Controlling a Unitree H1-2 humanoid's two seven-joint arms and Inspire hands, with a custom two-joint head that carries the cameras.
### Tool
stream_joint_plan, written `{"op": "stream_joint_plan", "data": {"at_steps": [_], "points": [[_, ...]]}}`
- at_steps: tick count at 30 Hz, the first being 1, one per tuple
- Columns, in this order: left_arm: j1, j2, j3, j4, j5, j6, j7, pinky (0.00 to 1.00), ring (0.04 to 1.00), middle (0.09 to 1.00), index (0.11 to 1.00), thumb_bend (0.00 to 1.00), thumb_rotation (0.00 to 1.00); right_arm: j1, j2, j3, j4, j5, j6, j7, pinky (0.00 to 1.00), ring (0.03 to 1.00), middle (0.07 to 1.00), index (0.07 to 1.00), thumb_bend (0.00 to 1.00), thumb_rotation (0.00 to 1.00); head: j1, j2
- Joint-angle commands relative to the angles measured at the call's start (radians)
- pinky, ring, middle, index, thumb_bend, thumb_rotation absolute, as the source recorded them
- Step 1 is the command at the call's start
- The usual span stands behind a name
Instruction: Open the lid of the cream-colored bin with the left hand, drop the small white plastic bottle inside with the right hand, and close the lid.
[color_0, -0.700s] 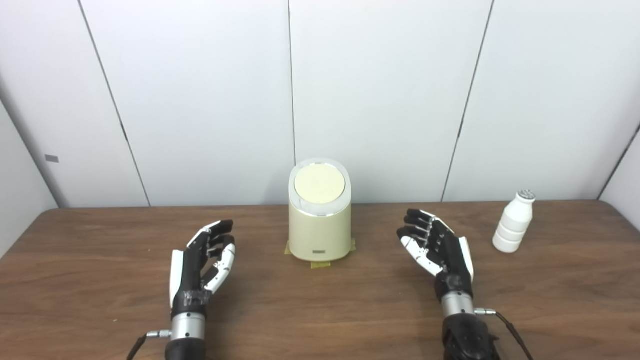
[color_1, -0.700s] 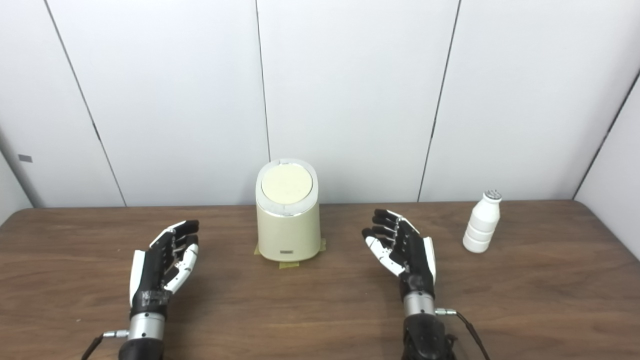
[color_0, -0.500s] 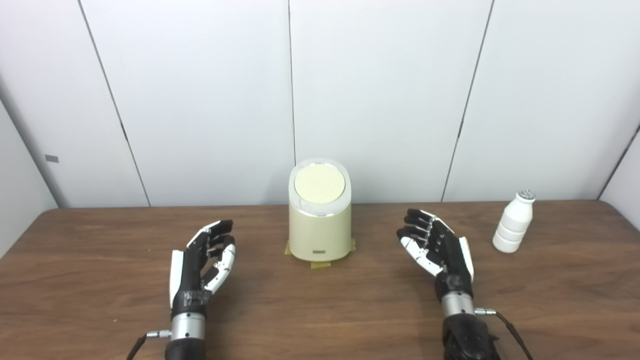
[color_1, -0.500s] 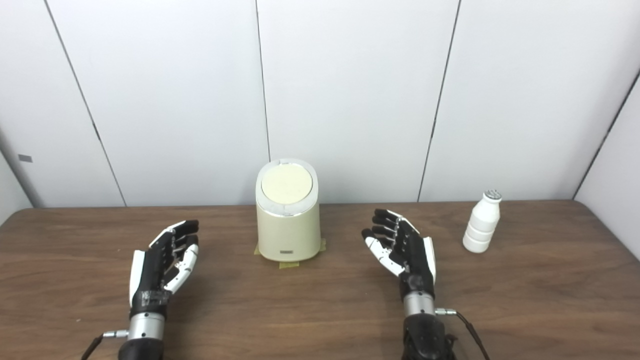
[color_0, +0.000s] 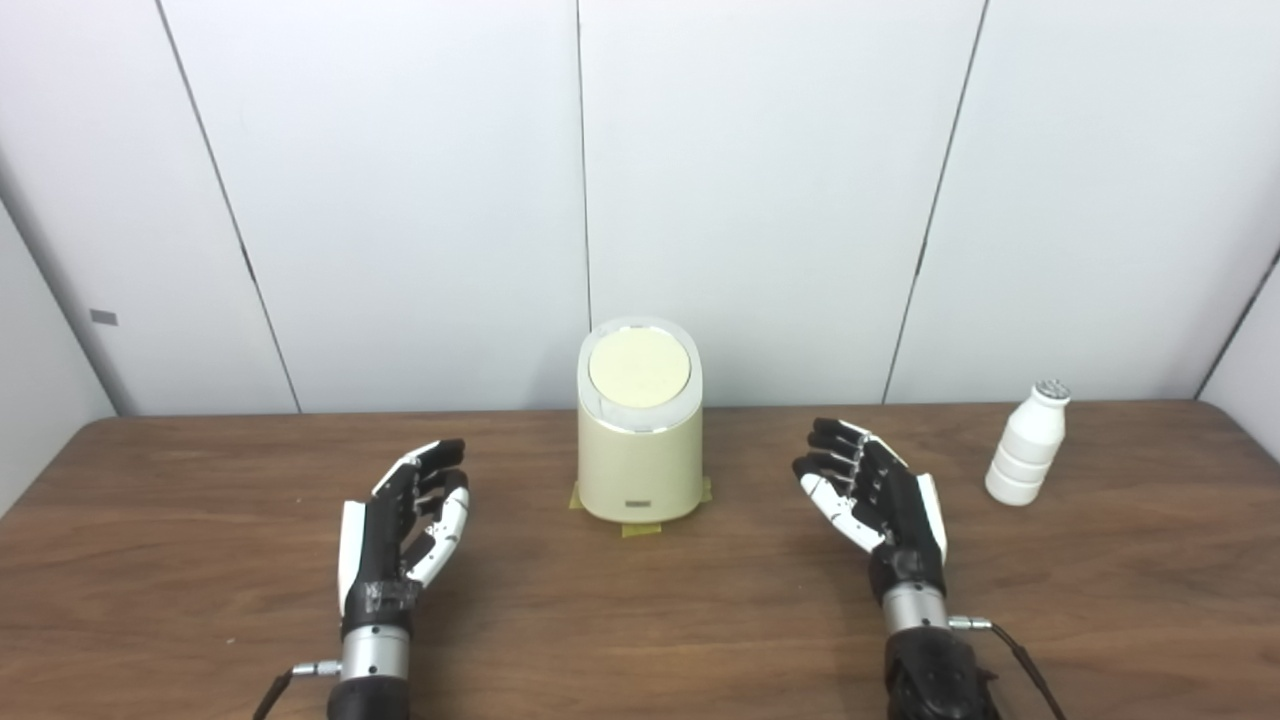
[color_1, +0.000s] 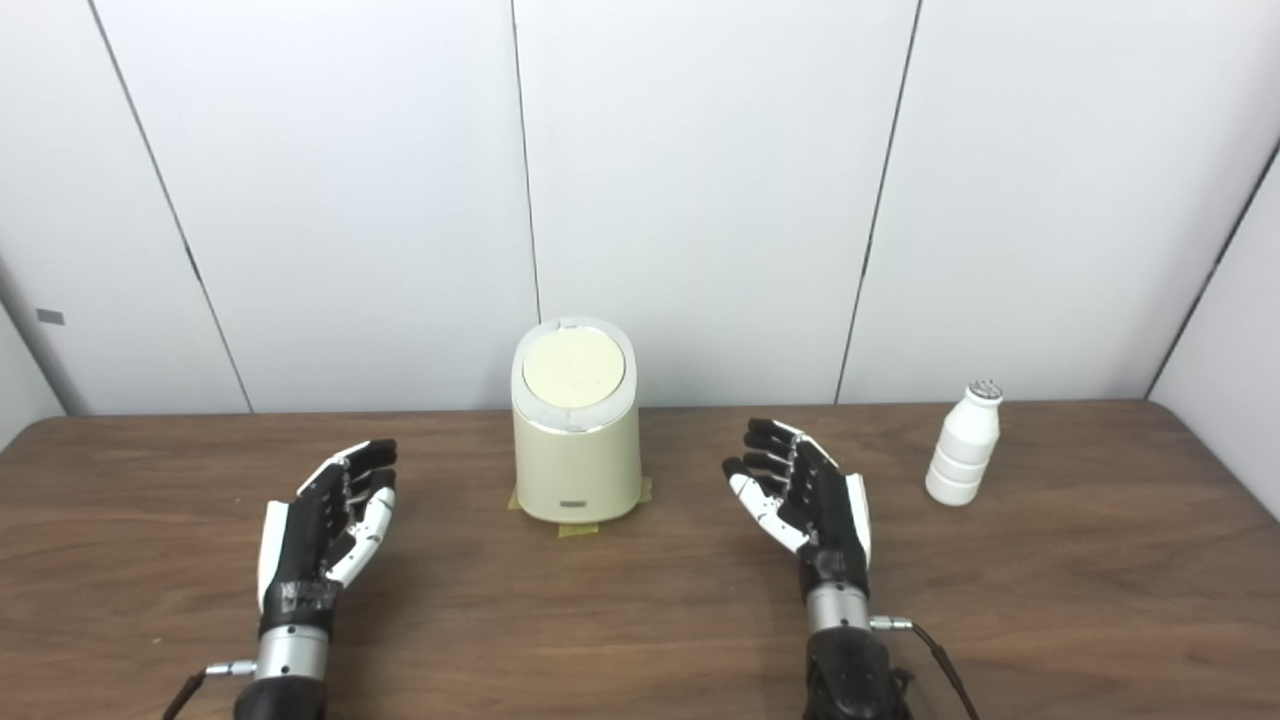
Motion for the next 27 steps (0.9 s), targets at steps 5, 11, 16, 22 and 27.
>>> {"op": "stream_joint_plan", "data": {"at_steps": [5,11,16,22,27], "points": [[0.027,0.010,-0.023,-0.044,-0.051,-0.057,-0.076,0.77,0.853,0.857,0.847,0.69,0.84,0.000,-0.006,-0.006,0.047,-0.006,-0.036,-0.008,0.61,0.689,0.708,0.688,0.26,0.26,-0.005,-0.003],[0.004,-0.009,-0.021,-0.156,-0.074,0.007,-0.102,0.81,0.880,0.880,0.870,0.75,0.85,-0.005,0.004,-0.014,0.057,0.005,-0.035,-0.012,0.61,0.681,0.702,0.680,0.27,0.20,-0.007,-0.014],[-0.058,-0.019,-0.020,-0.222,-0.045,0.100,-0.094,0.81,0.882,0.892,0.883,0.70,0.85,-0.011,0.007,-0.016,0.077,0.004,-0.049,-0.014,0.61,0.677,0.698,0.672,0.27,0.20,-0.009,-0.019],[-0.188,-0.030,-0.031,-0.195,0.036,0.189,-0.059,0.81,0.887,0.905,0.900,0.58,0.89,-0.013,0.010,-0.025,0.082,0.029,-0.049,-0.007,0.61,0.674,0.691,0.665,0.28,0.20,-0.011,-0.020],[-0.278,-0.047,-0.046,-0.160,0.106,0.295,-0.024,0.86,0.931,0.946,0.928,0.64,0.79,-0.006,0.007,-0.022,0.070,0.025,-0.042,-0.009,0.61,0.670,0.688,0.666,0.27,0.21,-0.009,-0.021]]}}
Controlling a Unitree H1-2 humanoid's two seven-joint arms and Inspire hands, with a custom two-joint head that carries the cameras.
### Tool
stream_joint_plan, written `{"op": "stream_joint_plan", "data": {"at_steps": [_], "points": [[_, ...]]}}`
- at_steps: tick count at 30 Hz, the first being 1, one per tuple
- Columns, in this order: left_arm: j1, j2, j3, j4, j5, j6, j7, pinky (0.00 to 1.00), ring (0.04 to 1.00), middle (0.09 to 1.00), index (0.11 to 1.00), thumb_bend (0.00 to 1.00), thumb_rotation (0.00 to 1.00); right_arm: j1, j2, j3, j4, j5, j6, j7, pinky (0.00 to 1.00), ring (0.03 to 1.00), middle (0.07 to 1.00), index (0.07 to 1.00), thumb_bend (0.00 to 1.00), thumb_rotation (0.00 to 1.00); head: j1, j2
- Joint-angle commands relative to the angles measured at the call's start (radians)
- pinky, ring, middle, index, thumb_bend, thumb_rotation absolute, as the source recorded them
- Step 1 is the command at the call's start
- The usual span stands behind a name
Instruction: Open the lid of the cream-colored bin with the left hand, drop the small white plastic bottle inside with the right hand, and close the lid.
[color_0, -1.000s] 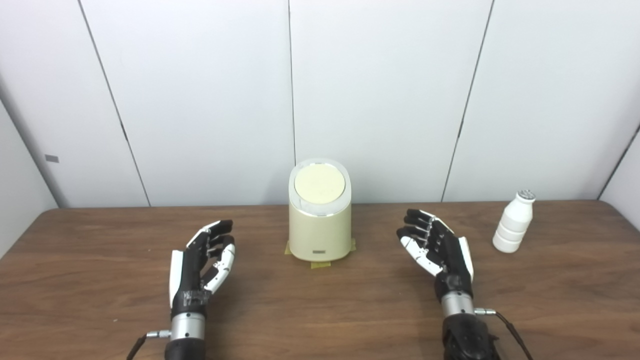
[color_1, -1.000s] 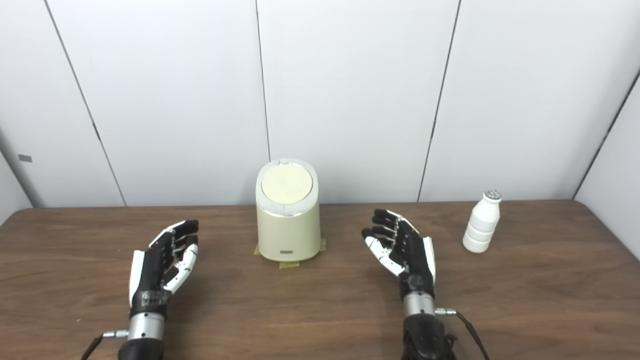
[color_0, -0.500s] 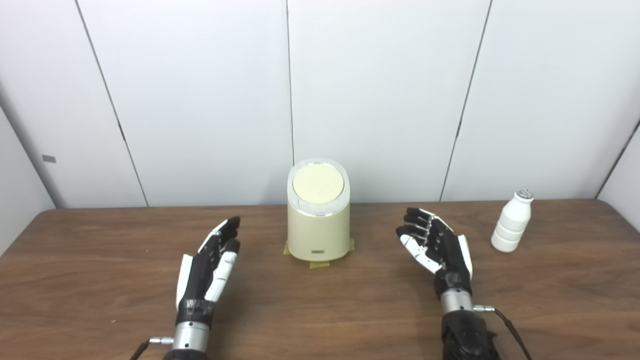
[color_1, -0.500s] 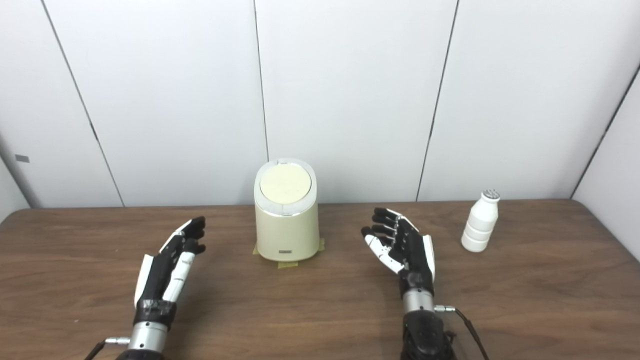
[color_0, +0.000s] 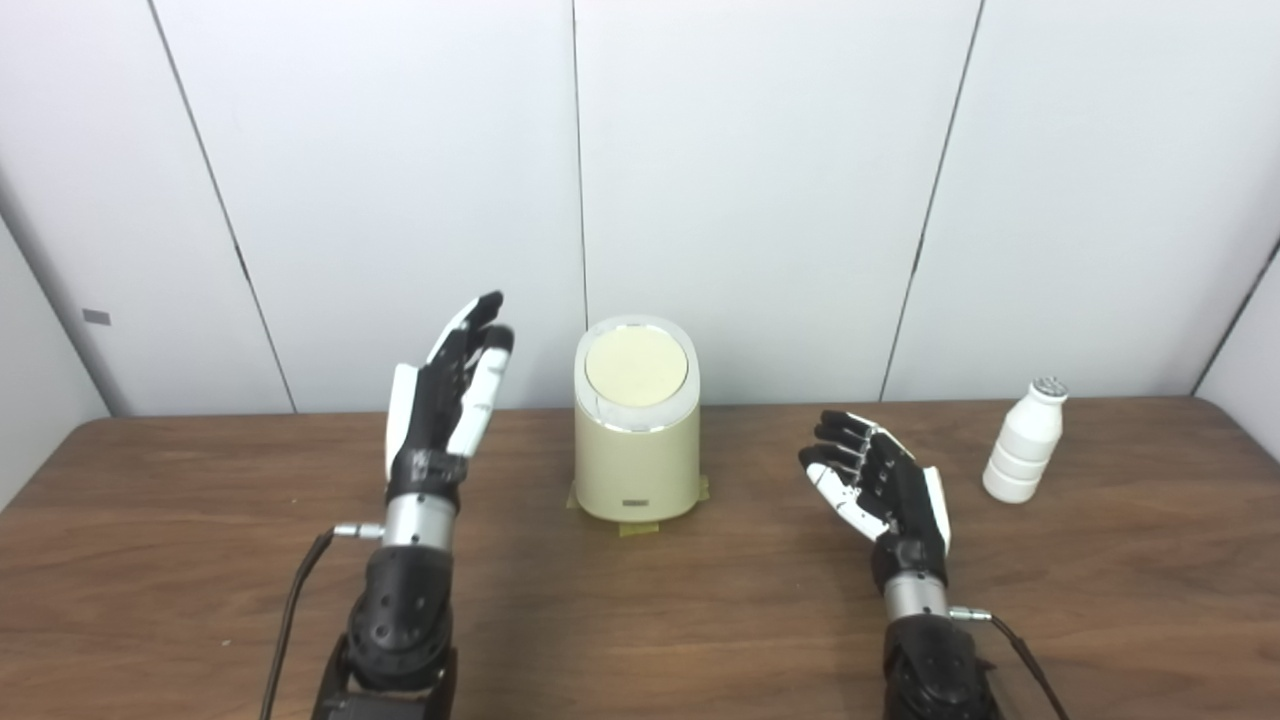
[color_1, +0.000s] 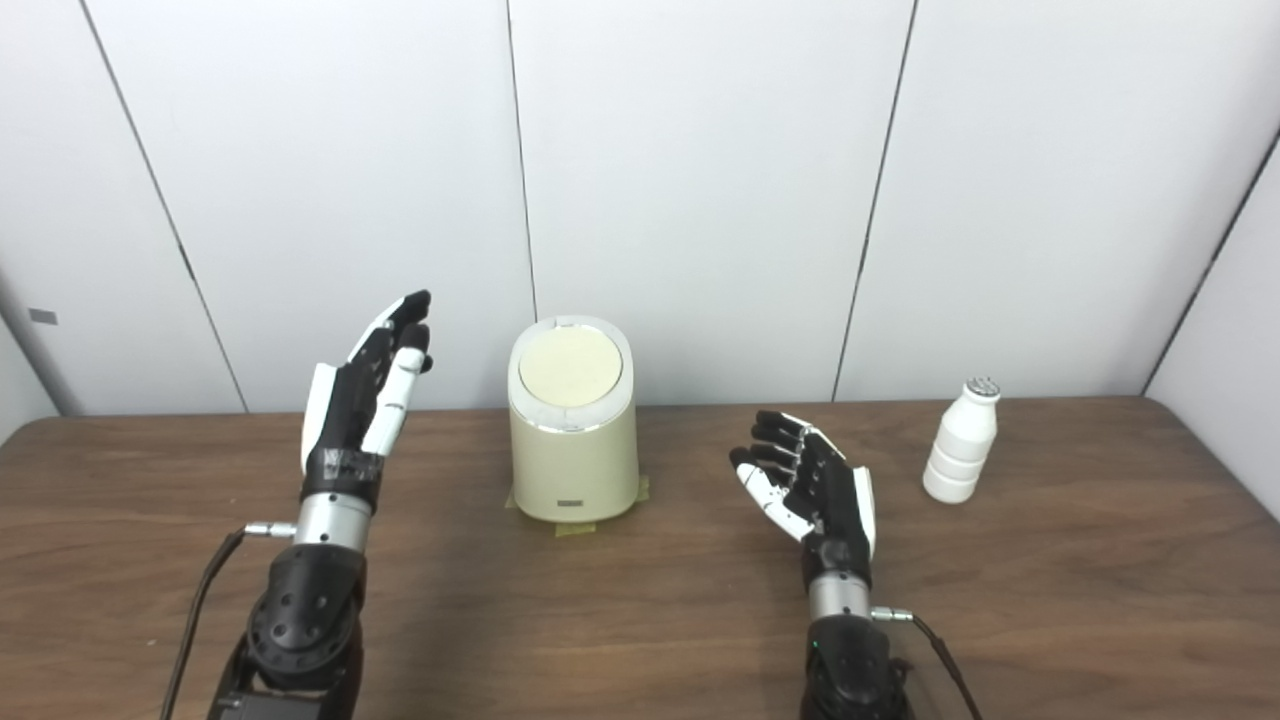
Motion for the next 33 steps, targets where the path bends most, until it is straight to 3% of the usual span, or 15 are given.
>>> {"op": "stream_joint_plan", "data": {"at_steps": [1,5,12,14,18,29,33], "points": [[-0.069,-0.007,-0.005,0.013,0.033,0.023,0.027,0.84,0.928,0.949,0.932,0.67,0.76,0.026,0.002,-0.002,0.028,0.001,-0.034,0.002,0.61,0.672,0.689,0.667,0.27,0.20,0.001,-0.001],[-0.126,-0.018,-0.021,0.064,0.070,0.073,0.048,0.76,0.903,0.947,0.958,0.76,0.66,0.027,0.004,-0.002,0.029,-0.001,-0.032,-0.002,0.60,0.673,0.689,0.666,0.28,0.19,-0.001,-0.004],[-0.185,-0.022,-0.071,0.158,0.173,0.107,0.120,0.82,0.962,0.998,0.999,0.86,0.49,0.033,0.003,0.004,0.021,-0.001,-0.032,0.005,0.62,0.691,0.708,0.688,0.27,0.19,-0.007,-0.002],[-0.202,-0.005,-0.121,0.197,0.286,0.147,0.174,0.94,0.993,1.000,1.000,0.86,0.48,0.036,0.006,0.004,0.014,-0.002,-0.028,0.003,0.62,0.691,0.708,0.687,0.27,0.18,-0.008,-0.002],[-0.232,0.012,-0.180,0.266,0.414,0.205,0.244,1.00,1.000,1.000,1.000,0.87,0.47,0.039,0.011,0.004,0.003,0.000,-0.018,0.001,0.62,0.690,0.709,0.689,0.27,0.16,-0.011,-0.002],[-0.274,0.005,-0.193,0.315,0.434,0.248,0.255,1.00,1.000,1.000,1.000,0.90,0.55,0.039,0.013,0.005,0.005,-0.001,-0.025,0.002,0.62,0.687,0.706,0.686,0.27,0.21,-0.017,-0.003],[-0.283,0.006,-0.201,0.318,0.439,0.259,0.256,1.00,1.000,1.000,1.000,0.91,0.53,0.041,0.015,0.008,0.000,-0.006,-0.024,0.000,0.62,0.688,0.707,0.687,0.27,0.21,-0.020,-0.002]]}}
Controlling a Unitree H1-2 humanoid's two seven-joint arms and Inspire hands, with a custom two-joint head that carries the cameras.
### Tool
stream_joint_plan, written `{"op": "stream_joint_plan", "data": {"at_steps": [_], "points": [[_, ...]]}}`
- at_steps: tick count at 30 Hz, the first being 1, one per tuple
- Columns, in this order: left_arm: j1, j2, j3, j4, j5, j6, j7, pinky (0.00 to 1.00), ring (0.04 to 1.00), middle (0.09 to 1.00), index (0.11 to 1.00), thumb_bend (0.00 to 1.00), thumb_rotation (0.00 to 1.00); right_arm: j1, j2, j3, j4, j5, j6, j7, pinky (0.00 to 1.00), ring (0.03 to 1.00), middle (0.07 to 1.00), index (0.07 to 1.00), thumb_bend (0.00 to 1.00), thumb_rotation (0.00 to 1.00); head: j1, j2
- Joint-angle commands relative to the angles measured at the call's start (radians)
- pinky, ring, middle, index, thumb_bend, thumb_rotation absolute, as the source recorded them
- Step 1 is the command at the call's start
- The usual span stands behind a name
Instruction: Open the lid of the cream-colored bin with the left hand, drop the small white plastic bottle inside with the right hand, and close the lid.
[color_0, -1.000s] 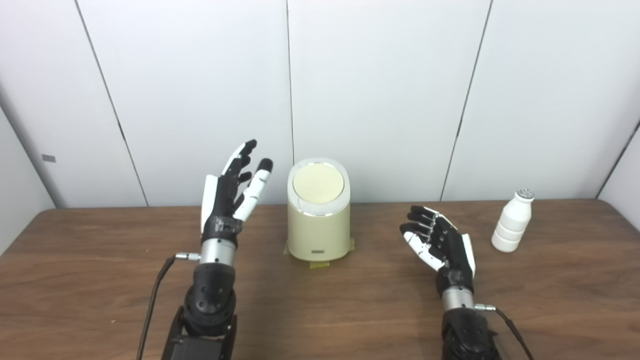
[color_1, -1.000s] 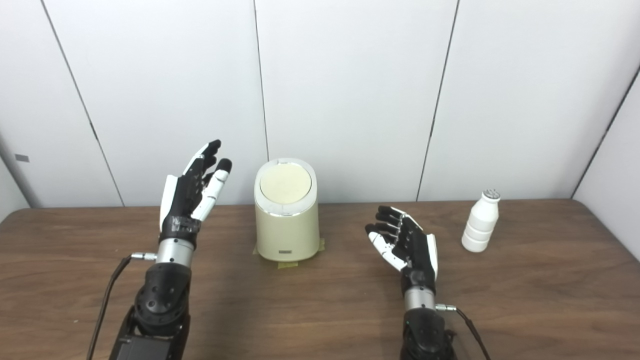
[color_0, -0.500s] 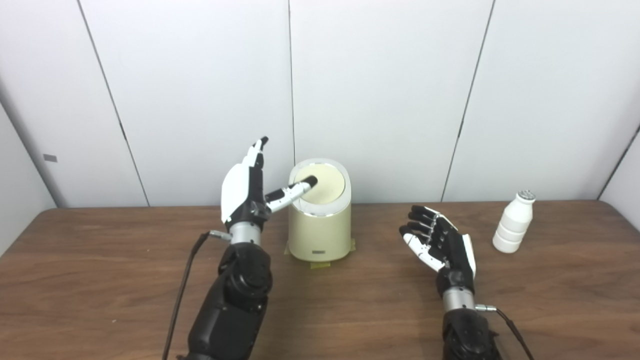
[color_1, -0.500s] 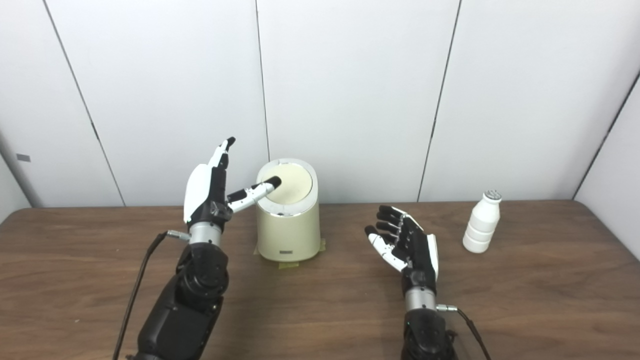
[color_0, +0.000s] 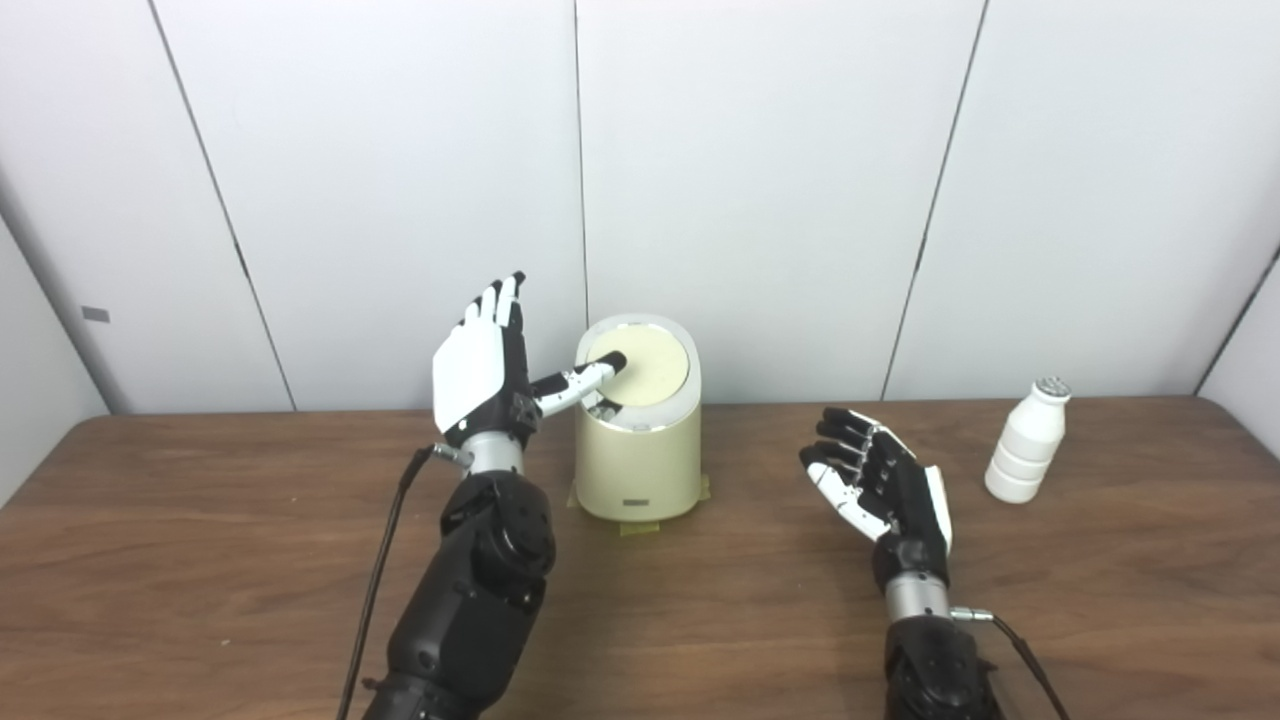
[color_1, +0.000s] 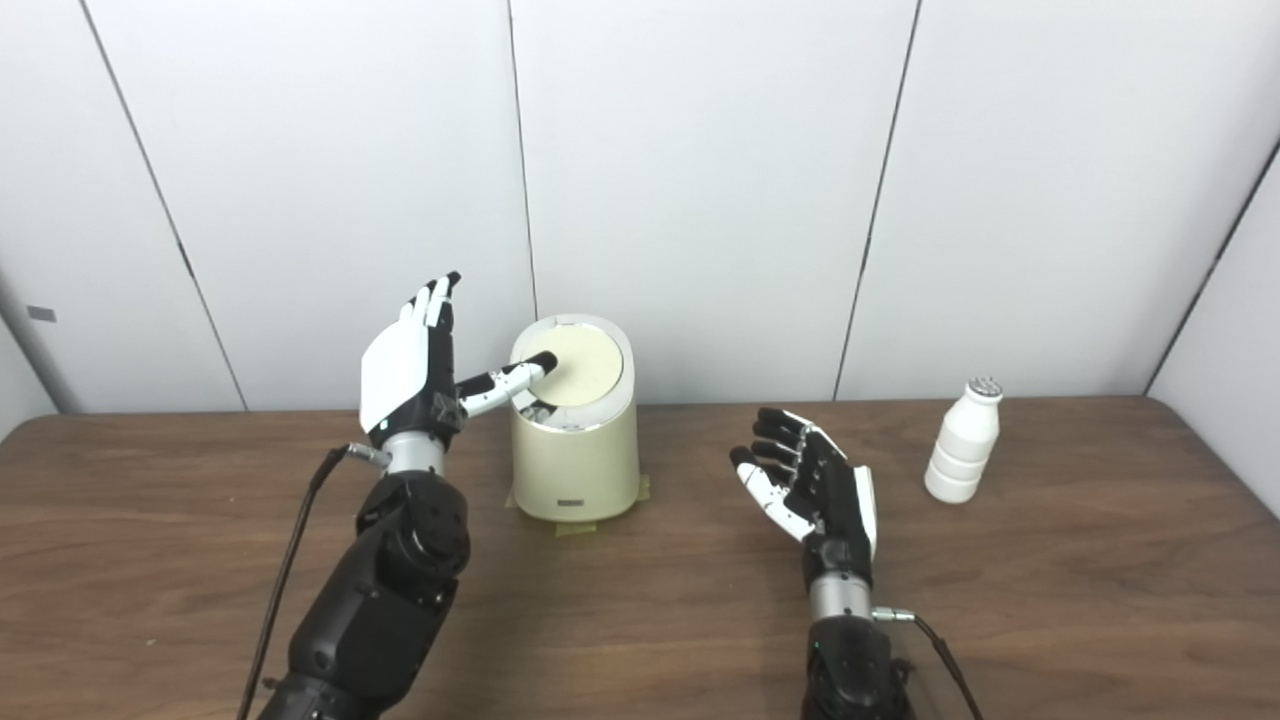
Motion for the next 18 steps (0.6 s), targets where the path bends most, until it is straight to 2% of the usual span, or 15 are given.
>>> {"op": "stream_joint_plan", "data": {"at_steps": [1,4,10,18], "points": [[-0.072,0.001,-0.005,-0.009,0.025,-0.001,0.028,1.00,1.000,1.000,1.000,0.91,0.52,0.035,0.012,0.005,0.017,-0.006,-0.022,0.000,0.62,0.688,0.707,0.687,0.27,0.22,-0.001,0.001],[-0.081,-0.001,-0.007,-0.001,0.026,0.003,0.032,1.00,1.000,1.000,1.000,0.92,0.51,0.035,0.009,0.007,0.021,-0.004,-0.033,0.006,0.62,0.693,0.710,0.689,0.27,0.24,-0.003,0.002],[-0.092,-0.007,-0.014,-0.001,0.021,0.011,0.025,1.00,1.000,1.000,1.000,0.90,0.60,0.035,0.015,0.003,0.014,-0.002,-0.021,0.000,0.63,0.692,0.707,0.684,0.27,0.23,-0.004,0.001],[-0.107,-0.010,-0.025,0.030,0.023,0.007,0.027,1.00,1.000,1.000,1.000,0.95,0.53,0.033,0.016,0.004,0.016,0.001,-0.021,0.002,0.63,0.692,0.706,0.683,0.27,0.22,-0.007,0.002]]}}
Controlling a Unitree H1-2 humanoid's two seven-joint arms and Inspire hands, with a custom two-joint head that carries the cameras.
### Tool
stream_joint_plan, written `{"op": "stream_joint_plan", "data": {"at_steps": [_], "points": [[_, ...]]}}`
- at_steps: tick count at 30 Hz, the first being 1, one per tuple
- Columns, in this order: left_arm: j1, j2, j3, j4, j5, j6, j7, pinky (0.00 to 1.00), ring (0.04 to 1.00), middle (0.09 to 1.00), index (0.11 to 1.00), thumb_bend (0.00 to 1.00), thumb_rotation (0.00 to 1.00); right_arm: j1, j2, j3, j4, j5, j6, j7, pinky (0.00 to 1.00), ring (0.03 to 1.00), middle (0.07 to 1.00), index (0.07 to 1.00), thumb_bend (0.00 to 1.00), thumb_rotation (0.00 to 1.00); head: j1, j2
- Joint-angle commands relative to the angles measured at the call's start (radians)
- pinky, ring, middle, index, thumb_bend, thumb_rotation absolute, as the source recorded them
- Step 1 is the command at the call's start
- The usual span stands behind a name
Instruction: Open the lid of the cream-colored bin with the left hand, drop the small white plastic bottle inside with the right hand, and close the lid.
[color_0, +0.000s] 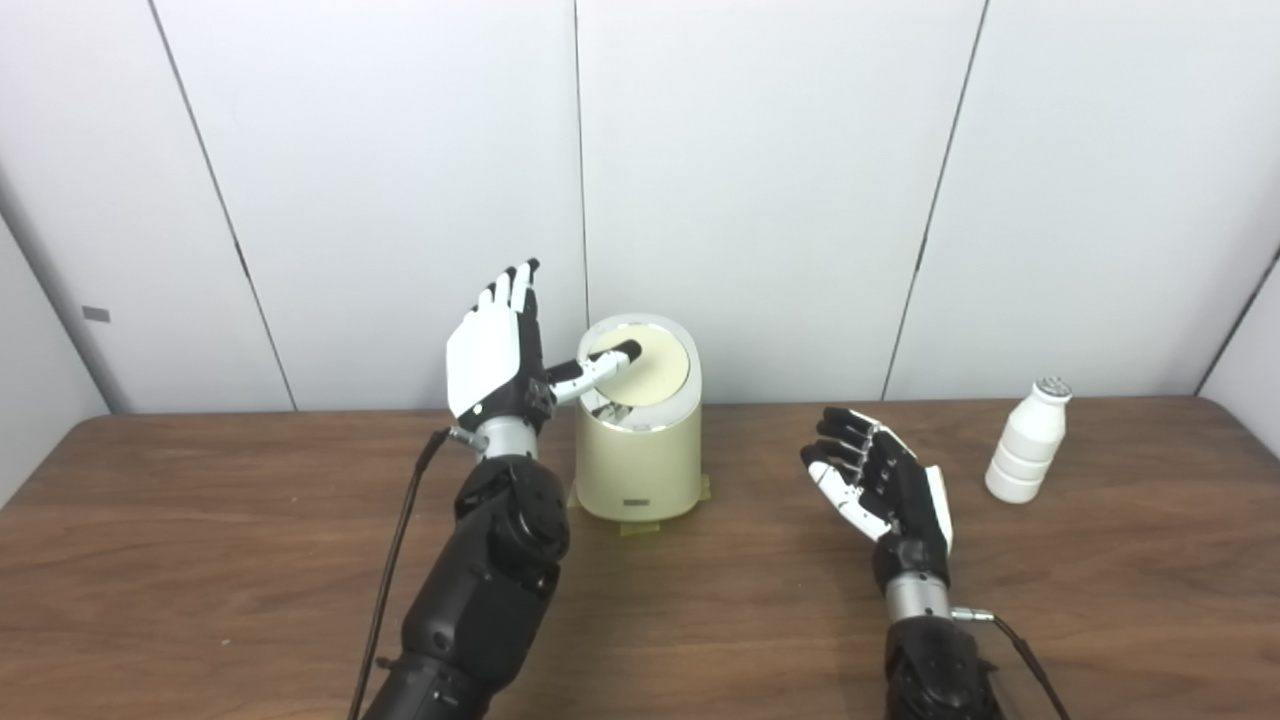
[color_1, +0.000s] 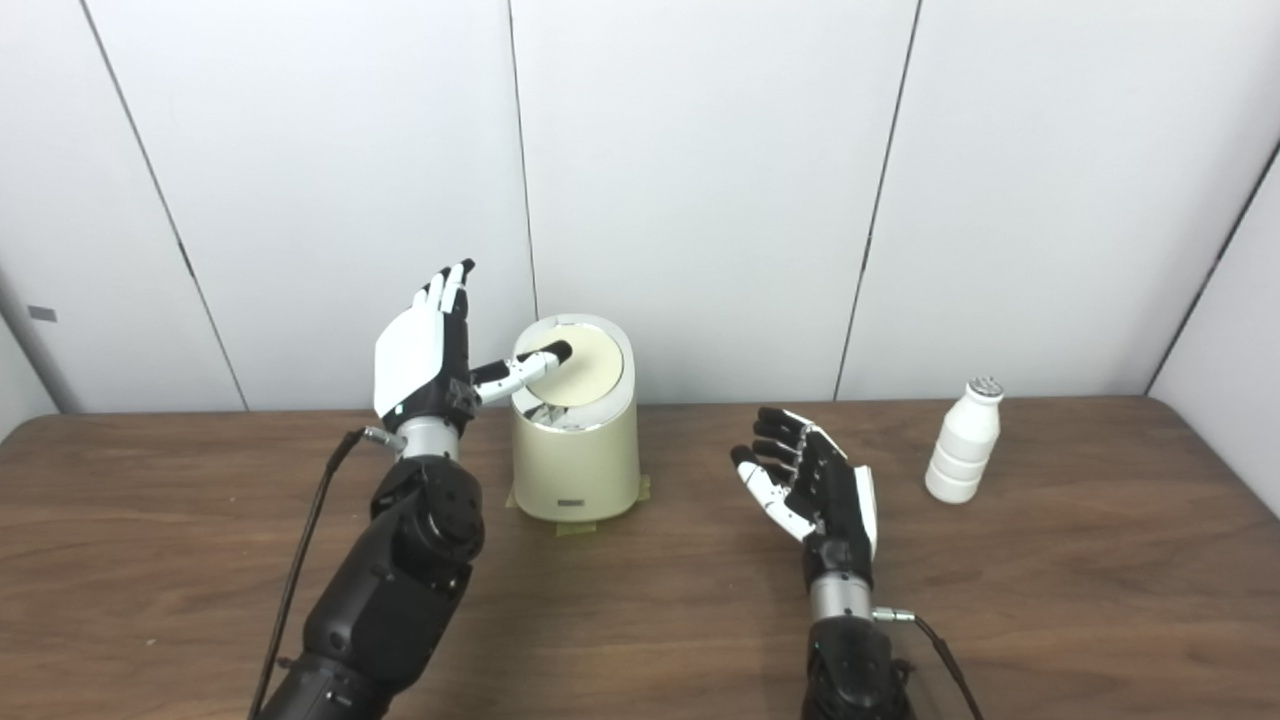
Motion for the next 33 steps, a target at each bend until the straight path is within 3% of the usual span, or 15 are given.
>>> {"op": "stream_joint_plan", "data": {"at_steps": [1,6,11,18,22,24,31,33], "points": [[-0.070,0.004,-0.008,-0.008,0.020,-0.010,0.018,1.00,1.000,1.000,1.000,0.95,0.53,0.032,0.015,0.005,0.017,-0.004,-0.016,0.000,0.63,0.691,0.706,0.683,0.27,0.23,-0.003,0.000],[-0.070,0.012,-0.038,0.033,0.028,-0.005,0.007,1.00,1.000,1.000,1.000,0.94,0.52,0.034,0.021,0.004,0.011,-0.004,-0.018,-0.003,0.62,0.689,0.705,0.679,0.26,0.19,-0.007,0.004],[-0.068,0.015,-0.053,0.058,0.028,-0.012,0.010,1.00,1.000,1.000,1.000,0.95,0.48,0.040,0.015,0.011,0.002,-0.013,-0.019,0.002,0.62,0.693,0.709,0.684,0.26,0.23,-0.010,0.009],[-0.078,0.064,-0.171,0.096,0.151,0.045,-0.009,1.00,1.000,1.000,1.000,0.99,0.45,0.043,0.020,0.010,-0.010,-0.012,-0.011,0.000,0.62,0.690,0.707,0.680,0.25,0.21,-0.012,0.012],[-0.079,0.087,-0.221,0.100,0.220,0.080,0.008,1.00,1.000,1.000,1.000,0.99,0.24,0.046,0.019,0.016,-0.016,-0.026,-0.002,-0.004,0.61,0.682,0.701,0.677,0.25,0.21,-0.011,0.013],[-0.081,0.094,-0.238,0.105,0.253,0.092,0.020,1.00,1.000,1.000,1.000,1.00,0.20,0.046,0.019,0.017,-0.015,-0.031,0.000,-0.005,0.61,0.679,0.700,0.678,0.25,0.22,-0.009,0.012],[-0.088,0.111,-0.253,0.096,0.294,0.094,0.017,1.00,1.000,1.000,1.000,0.99,0.21,0.046,0.021,0.015,-0.016,-0.033,0.007,-0.007,0.60,0.676,0.700,0.682,0.26,0.22,-0.010,0.011],[-0.084,0.109,-0.239,0.090,0.279,0.084,0.020,1.00,1.000,1.000,1.000,0.98,0.27,0.046,0.021,0.014,-0.018,-0.032,0.008,-0.005,0.60,0.677,0.702,0.686,0.26,0.21,-0.011,0.012]]}}
